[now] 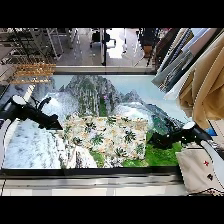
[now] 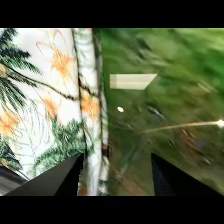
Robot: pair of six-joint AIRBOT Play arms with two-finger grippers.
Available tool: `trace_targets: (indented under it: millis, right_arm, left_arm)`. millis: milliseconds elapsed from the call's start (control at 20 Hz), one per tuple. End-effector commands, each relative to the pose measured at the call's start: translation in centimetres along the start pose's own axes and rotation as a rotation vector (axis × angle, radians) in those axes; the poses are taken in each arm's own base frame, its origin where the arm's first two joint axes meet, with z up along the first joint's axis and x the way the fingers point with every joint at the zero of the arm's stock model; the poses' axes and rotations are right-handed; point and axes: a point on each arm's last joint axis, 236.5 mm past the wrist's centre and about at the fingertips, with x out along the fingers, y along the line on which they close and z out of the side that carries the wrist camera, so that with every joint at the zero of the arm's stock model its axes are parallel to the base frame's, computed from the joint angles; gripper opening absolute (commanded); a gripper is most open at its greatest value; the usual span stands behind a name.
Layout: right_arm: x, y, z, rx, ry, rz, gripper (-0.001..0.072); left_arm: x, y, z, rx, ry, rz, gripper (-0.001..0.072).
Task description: Fold the clothes and pants, and hang the long-sleeved shirts on hangers.
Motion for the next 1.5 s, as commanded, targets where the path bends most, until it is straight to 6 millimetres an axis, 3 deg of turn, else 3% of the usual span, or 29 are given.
trace_targets:
  millis: [0,100,150,200,250,300,400,500,550,650,750,850,900,1000,1150,1250,1350,1450]
  right_arm:
    - [2.8,2.3,2.2,-0.088,-0.103,0.162,0.0523]
    - [4.4,3.4,3.4,-0.087,-0.137,0.184,0.0526]
    - [5.4,3.4,3.3,-0.093,-0.124,0.166,0.0449]
    - [5.9,3.1,3.0,-0.117,-0.104,0.141,0.0124]
    - [5.7,2.6,2.7,-0.133,-0.092,0.112,0.0009]
    - [4.9,1.8,2.5,-0.149,-0.091,0.061,0.0008]
    - [0.8,-1.1,2.7,-0.167,-0.135,-0.135,0.0007]
    - [-5.6,-3.6,3.1,-0.180,-0.245,-0.358,0.0007]
    - [-9.1,-3.9,3.2,-0.194,-0.320,-0.441,0.0007]
    - [-13.6,-2.0,3.1,-0.254,-0.444,-0.494,0.0007]
    - [-14.4,2.0,2.6,-0.300,-0.497,-0.422,0.0007]
    - [-12.5,6.8,2.1,-0.327,-0.482,-0.293,0.0007]
    - [-11.2,9.7,1.7,-0.341,-0.470,-0.229,0.0007]
    - [-9.1,15.5,1.1,-0.424,-0.461,-0.151,0.0007]
    - [-4.6,25.6,0.0,-0.582,-0.453,-0.030,0.0007]
    - [1.0,30.7,-1.2,-0.663,-0.393,0.022,0.0007]
    - [7.9,33.3,-2.7,-0.708,-0.284,0.030,0.0007]
    - [14.0,33.9,-4.2,-0.736,-0.149,0.005,0.0026]
  left_arm:
    - [1.2,-2.9,0.5,0.113,0.000,-0.045,0.0010]
    - [2.2,-4.2,0.2,0.186,0.025,-0.047,0.0010]
    - [2.7,-4.8,0.1,0.222,0.034,-0.047,0.0010]
    - [3.3,-5.2,0.0,0.253,0.041,-0.039,0.0010]
    - [3.8,-5.4,0.0,0.270,0.051,-0.023,0.0010]
    - [4.1,-5.5,-0.2,0.283,0.063,-0.011,0.0010]
    - [4.9,-6.1,-0.6,0.306,0.087,-0.001,0.0010]
    - [6.4,-6.7,-1.0,0.324,0.119,0.000,0.0010]
    - [7.9,-6.8,-1.1,0.326,0.129,0.004,0.0010]
    - [11.2,-7.0,-1.3,0.330,0.147,0.010,0.0010]
    - [14.8,-8.2,-1.6,0.336,0.173,-0.020,0.0010]
    - [17.1,-9.3,-1.3,0.340,0.160,-0.035,0.0010]
    - [17.2,-9.2,-1.1,0.349,0.151,-0.018,0.0010]
    - [15.5,-8.0,-0.5,0.307,0.142,0.058,0.0010]
    - [8.3,-7.3,0.4,0.286,0.079,0.135,0.0010]
    - [2.6,-8.1,0.1,0.278,-0.002,0.142,0.0010]
    - [-2.3,-8.8,-0.4,0.285,-0.096,0.158,0.0010]
    - [-5.6,-9.3,-0.6,0.291,-0.180,0.178,0.0011]
